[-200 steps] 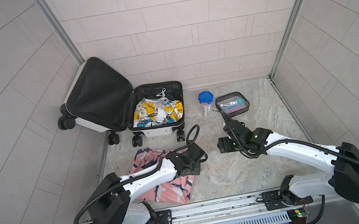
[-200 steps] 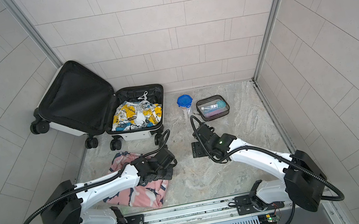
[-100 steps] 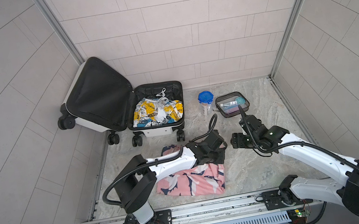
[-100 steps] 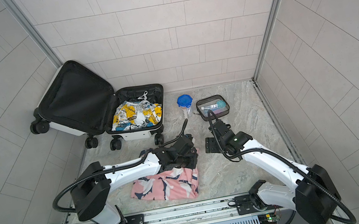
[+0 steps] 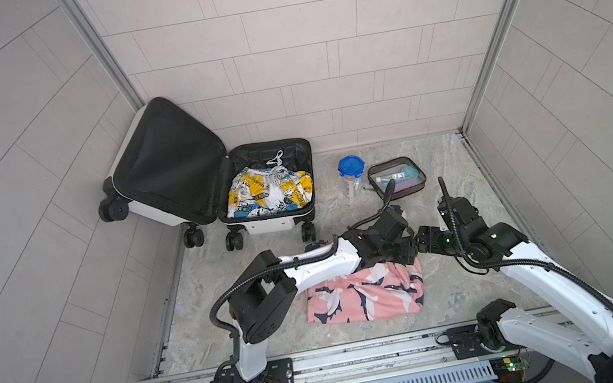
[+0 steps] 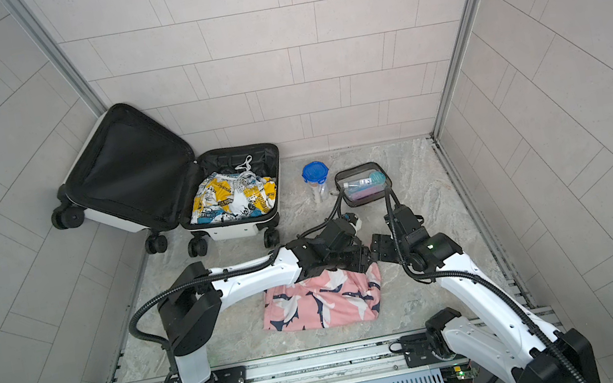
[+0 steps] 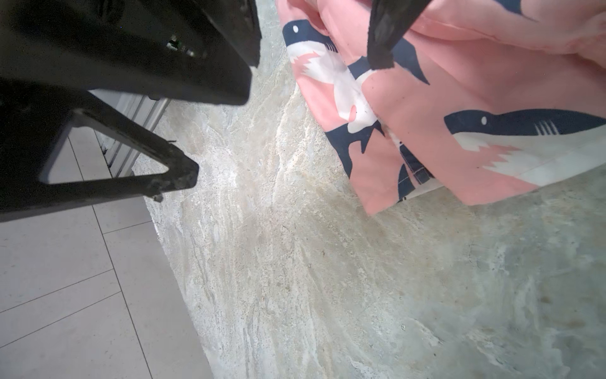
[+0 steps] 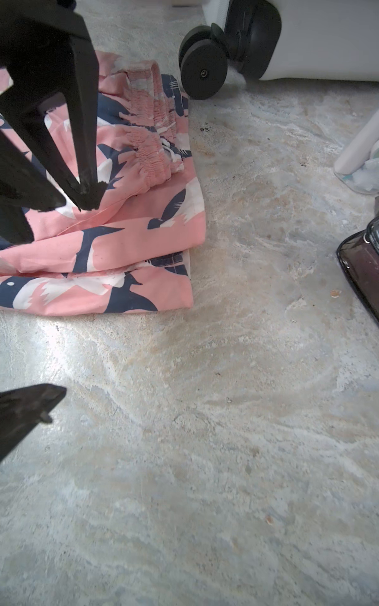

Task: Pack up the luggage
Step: 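Grasp the pink shorts edge with the left gripper and drag it toward the right gripper, then grasp the pink shorts waistband with both grippers and lift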

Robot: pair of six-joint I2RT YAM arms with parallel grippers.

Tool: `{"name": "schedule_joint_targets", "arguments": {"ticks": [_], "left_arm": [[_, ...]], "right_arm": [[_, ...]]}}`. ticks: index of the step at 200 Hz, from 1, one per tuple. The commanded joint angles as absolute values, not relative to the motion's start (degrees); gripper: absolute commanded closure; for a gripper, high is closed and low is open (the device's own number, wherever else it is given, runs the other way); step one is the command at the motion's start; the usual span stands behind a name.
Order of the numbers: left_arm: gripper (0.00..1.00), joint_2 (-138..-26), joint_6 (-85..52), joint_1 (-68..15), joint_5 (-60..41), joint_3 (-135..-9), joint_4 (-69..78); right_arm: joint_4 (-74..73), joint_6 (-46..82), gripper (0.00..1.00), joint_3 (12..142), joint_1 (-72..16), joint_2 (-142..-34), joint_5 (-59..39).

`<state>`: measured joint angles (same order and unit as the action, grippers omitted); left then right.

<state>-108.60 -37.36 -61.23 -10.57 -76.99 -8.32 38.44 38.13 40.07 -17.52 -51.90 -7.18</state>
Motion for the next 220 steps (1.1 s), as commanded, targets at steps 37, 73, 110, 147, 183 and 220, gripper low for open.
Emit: {"name": "schedule_joint_targets", "arguments": {"ticks": [37, 73, 110, 147, 183, 220], "left_arm": [[0.42, -92.1, -33.0, -61.5, 0.2, -68.4, -10.1], [0.39, -79.6, -31.6, -61.1, 11.4, -60.4, -14.5], [0.19, -67.6, -34.7, -55.7, 12.3, -50.7, -18.9], [0.17, -61.4, -40.1, -45.2, 1.5, -39.2, -19.6], [0.16, -60.9, -42.9, -43.3, -2.2, -31.1, -17.2], [0.16, -59.1, -44.8, -42.1, -2.7, -25.0, -15.3]], "right_arm": [[37.6, 37.6, 0.16, 38.7, -16.6, -51.7, -10.6], [34.2, 38.0, 0.16, 37.9, -16.6, -54.6, -14.8], [32.9, 35.9, 0.16, 38.3, -17.3, -61.6, -22.4], [29.9, 36.5, 0.16, 36.0, -18.1, -63.7, -23.3], [28.9, 36.8, 0.16, 33.3, -18.8, -64.0, -23.5], [26.5, 38.6, 0.16, 30.6, -21.4, -64.9, -22.8]]}}
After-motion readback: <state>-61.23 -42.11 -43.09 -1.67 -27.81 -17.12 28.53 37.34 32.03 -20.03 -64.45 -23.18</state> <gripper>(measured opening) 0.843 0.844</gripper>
